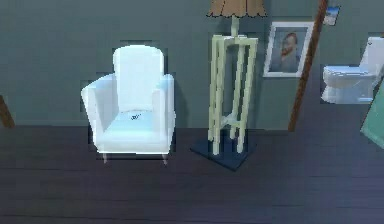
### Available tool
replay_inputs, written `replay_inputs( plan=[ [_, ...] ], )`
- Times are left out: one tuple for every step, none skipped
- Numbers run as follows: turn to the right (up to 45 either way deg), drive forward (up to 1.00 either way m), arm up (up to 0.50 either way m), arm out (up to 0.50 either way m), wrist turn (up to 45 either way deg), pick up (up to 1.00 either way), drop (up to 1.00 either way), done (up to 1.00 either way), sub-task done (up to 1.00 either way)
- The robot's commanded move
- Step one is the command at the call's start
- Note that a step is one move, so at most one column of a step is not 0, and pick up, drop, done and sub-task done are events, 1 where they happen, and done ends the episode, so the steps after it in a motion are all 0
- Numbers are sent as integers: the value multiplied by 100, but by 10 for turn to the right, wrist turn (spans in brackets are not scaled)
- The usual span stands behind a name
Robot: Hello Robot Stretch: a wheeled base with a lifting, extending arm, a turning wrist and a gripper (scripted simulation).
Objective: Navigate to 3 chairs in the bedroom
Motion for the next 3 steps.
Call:
replay_inputs(
  plan=[
    [0,95,0,0,0,0,0,0,0],
    [-270,0,0,0,0,0,0,0,0],
    [0,0,0,0,0,0,0,0,100]
  ],
)
